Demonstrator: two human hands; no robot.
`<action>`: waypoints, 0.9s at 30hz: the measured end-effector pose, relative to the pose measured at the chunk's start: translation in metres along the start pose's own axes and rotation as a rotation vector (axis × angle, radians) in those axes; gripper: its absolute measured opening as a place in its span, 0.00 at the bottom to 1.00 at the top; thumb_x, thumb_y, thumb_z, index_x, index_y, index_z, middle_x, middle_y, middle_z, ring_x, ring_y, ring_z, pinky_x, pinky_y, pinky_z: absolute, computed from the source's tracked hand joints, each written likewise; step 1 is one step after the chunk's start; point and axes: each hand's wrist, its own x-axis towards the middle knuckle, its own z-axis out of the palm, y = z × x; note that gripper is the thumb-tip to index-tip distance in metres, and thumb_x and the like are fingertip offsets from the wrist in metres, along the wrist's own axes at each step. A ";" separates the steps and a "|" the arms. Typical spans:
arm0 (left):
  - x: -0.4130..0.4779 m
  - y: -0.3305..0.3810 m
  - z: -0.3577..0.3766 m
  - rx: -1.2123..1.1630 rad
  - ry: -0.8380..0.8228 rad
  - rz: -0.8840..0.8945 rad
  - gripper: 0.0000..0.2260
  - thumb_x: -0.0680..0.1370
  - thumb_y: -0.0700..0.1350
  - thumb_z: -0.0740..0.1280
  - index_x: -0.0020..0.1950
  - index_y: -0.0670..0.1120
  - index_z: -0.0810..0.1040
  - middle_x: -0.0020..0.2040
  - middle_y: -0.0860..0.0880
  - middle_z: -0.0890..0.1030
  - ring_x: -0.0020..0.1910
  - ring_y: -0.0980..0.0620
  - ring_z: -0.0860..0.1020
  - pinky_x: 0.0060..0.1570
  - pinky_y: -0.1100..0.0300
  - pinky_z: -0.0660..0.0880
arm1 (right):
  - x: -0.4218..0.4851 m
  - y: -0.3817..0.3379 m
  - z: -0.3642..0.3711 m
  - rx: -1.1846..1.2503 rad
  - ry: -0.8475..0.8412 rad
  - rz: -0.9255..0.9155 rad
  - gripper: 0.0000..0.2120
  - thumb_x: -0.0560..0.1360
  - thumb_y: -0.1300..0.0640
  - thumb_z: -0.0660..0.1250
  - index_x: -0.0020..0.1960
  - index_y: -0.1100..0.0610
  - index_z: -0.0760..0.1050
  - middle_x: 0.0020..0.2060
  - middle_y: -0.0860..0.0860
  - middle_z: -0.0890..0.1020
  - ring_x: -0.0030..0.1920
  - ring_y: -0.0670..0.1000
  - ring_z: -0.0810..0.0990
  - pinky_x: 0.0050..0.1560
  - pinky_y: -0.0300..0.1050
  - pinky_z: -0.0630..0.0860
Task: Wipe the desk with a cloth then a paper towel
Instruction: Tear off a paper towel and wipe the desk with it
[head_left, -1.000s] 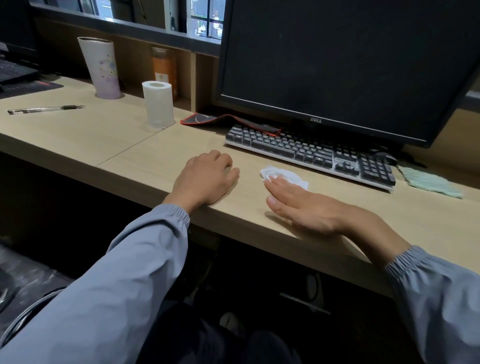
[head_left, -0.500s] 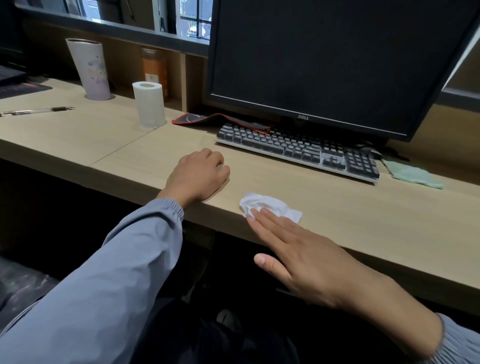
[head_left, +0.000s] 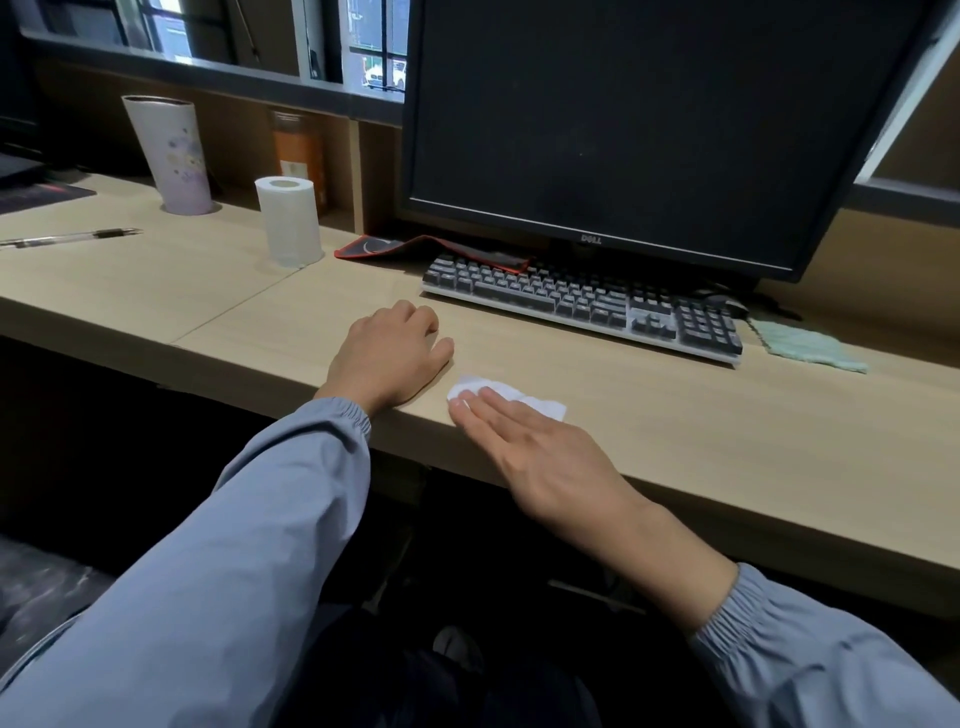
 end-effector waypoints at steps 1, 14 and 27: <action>-0.001 0.000 -0.001 -0.002 -0.006 0.003 0.20 0.84 0.57 0.57 0.70 0.49 0.74 0.69 0.46 0.76 0.64 0.44 0.75 0.64 0.47 0.69 | 0.005 -0.003 0.000 -0.003 0.000 -0.001 0.34 0.77 0.58 0.37 0.82 0.59 0.59 0.79 0.55 0.65 0.79 0.56 0.63 0.70 0.54 0.72; -0.001 0.009 -0.006 0.038 -0.058 -0.002 0.19 0.86 0.54 0.55 0.70 0.47 0.76 0.69 0.43 0.76 0.65 0.41 0.75 0.64 0.43 0.70 | -0.084 0.038 -0.023 -0.023 -0.063 0.154 0.32 0.86 0.62 0.54 0.84 0.45 0.46 0.82 0.41 0.49 0.80 0.38 0.43 0.76 0.32 0.39; -0.017 0.087 0.023 -0.065 -0.016 0.138 0.17 0.84 0.56 0.58 0.67 0.50 0.76 0.66 0.50 0.77 0.63 0.47 0.75 0.67 0.48 0.67 | -0.086 0.036 -0.027 -0.085 0.047 0.196 0.28 0.73 0.59 0.60 0.72 0.48 0.74 0.69 0.47 0.79 0.68 0.49 0.78 0.40 0.40 0.82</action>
